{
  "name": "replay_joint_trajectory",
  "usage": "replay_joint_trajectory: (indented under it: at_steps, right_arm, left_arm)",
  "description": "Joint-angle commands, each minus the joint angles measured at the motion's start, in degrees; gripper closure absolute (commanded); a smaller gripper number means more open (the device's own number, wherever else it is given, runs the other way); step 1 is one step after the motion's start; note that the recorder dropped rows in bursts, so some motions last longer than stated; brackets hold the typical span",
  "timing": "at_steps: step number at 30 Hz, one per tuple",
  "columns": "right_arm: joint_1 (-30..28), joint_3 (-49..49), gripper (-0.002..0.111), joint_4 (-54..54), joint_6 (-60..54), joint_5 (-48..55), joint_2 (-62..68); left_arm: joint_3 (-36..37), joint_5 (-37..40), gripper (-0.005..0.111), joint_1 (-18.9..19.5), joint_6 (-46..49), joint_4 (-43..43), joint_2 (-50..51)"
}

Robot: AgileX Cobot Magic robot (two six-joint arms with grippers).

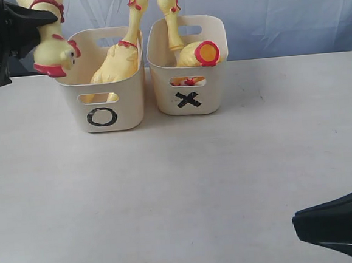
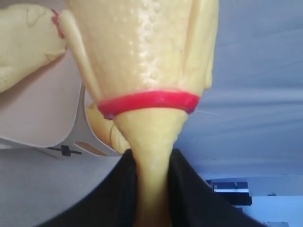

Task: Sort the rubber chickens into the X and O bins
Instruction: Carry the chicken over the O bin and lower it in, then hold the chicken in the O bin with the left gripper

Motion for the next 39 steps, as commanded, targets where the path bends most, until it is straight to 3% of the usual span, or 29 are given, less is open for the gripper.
replay_joint_trajectory:
  at_steps: [1, 6, 12, 21, 39]
  right_arm:
    - [-0.1, 0.3, 0.109, 0.4, -0.4, -0.3, -0.4]
    - [-0.1, 0.3, 0.109, 0.5, -0.4, -0.3, -0.4]
    - [-0.1, 0.3, 0.109, 0.6, -0.4, -0.2, -0.4]
    - [-0.1, 0.3, 0.109, 0.6, -0.4, -0.2, -0.4]
    - [-0.1, 0.3, 0.109, 0.6, -0.4, -0.3, -0.4]
  left_arm:
    - [-0.6, 3.9, 0.107, -2.8, 0.0, 1.0, 2.2]
    - [-1.0, 4.0, 0.107, -6.9, -0.6, -1.2, 4.9]
    - [-1.5, -0.1, 0.107, -7.3, -9.1, -1.2, 7.4]
    - [-3.8, -5.0, 0.107, -7.3, -13.1, -1.2, 7.4]
    - [-5.6, 2.9, 0.107, -7.5, -16.6, -1.2, 6.8]
